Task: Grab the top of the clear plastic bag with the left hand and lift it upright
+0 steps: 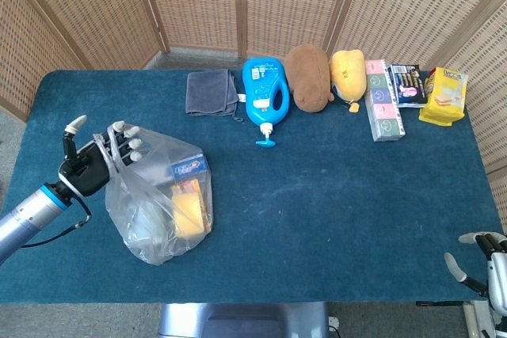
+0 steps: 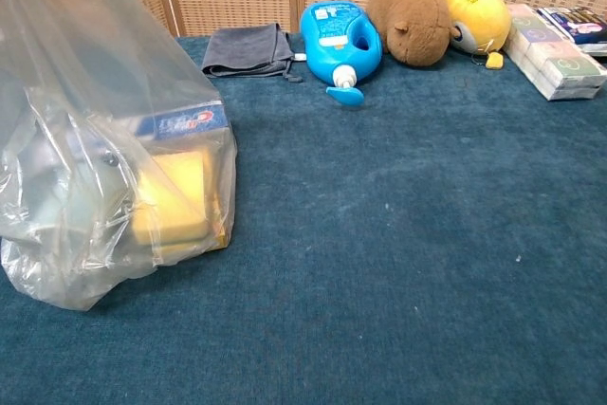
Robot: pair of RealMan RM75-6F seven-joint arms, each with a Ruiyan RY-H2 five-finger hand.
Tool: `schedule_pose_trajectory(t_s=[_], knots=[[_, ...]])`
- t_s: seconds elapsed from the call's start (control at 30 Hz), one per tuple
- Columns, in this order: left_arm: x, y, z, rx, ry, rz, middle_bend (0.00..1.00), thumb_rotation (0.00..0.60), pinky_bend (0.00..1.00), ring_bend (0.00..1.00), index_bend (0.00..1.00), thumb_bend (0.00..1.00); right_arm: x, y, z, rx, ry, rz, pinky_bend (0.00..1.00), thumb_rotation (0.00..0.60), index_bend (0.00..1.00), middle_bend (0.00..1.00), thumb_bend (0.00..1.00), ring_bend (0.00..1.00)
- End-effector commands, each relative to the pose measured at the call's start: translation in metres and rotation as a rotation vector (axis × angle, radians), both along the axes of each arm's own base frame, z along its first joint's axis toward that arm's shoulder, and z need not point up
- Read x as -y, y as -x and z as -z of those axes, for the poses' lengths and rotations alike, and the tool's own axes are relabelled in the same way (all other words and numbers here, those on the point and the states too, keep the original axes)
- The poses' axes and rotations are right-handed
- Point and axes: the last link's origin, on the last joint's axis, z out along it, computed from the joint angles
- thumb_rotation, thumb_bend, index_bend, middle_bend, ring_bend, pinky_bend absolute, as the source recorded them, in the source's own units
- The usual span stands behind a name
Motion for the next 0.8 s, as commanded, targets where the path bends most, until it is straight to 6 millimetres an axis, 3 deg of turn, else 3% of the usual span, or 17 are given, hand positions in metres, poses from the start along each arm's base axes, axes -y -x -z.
schedule_pose_trajectory(t_s=[0.03, 0.13, 0.33, 0.5, 0.6, 0.8], knots=[[-0.006, -0.009, 0.002, 0.017, 0.005, -0.006, 0.45, 0.0, 0.53, 0.47, 0.45, 0.38, 0.0, 0.0, 0.0, 0.002, 0.0, -0.001, 0.24, 0.046, 0.42, 0.42, 0.32, 0.32], [-0.009, -0.016, 0.001, 0.015, 0.001, -0.004, 0.57, 0.0, 0.63, 0.58, 0.56, 0.42, -0.001, -0.001, -0.001, 0.003, 0.002, -0.003, 0.24, 0.047, 0.42, 0.42, 0.32, 0.32], [-0.014, -0.033, -0.006, -0.021, -0.015, -0.01, 0.67, 0.014, 0.73, 0.69, 0.61, 0.54, -0.002, 0.0, -0.002, 0.004, 0.006, -0.002, 0.24, 0.048, 0.42, 0.42, 0.32, 0.32], [-0.016, -0.051, -0.015, -0.01, -0.031, 0.02, 0.72, 0.222, 0.79, 0.75, 0.65, 0.68, -0.002, 0.0, -0.002, 0.007, 0.008, -0.003, 0.24, 0.05, 0.42, 0.42, 0.32, 0.32], [-0.018, -0.06, -0.018, -0.007, -0.038, 0.032, 0.73, 0.317, 0.8, 0.75, 0.65, 0.76, -0.002, 0.0, -0.002, 0.008, 0.007, -0.004, 0.24, 0.051, 0.42, 0.42, 0.32, 0.32], [-0.022, -0.079, -0.028, 0.008, -0.066, 0.051, 0.73, 0.419, 0.81, 0.75, 0.65, 0.81, -0.003, 0.001, -0.004, 0.006, 0.015, 0.0, 0.24, 0.053, 0.42, 0.42, 0.32, 0.32]])
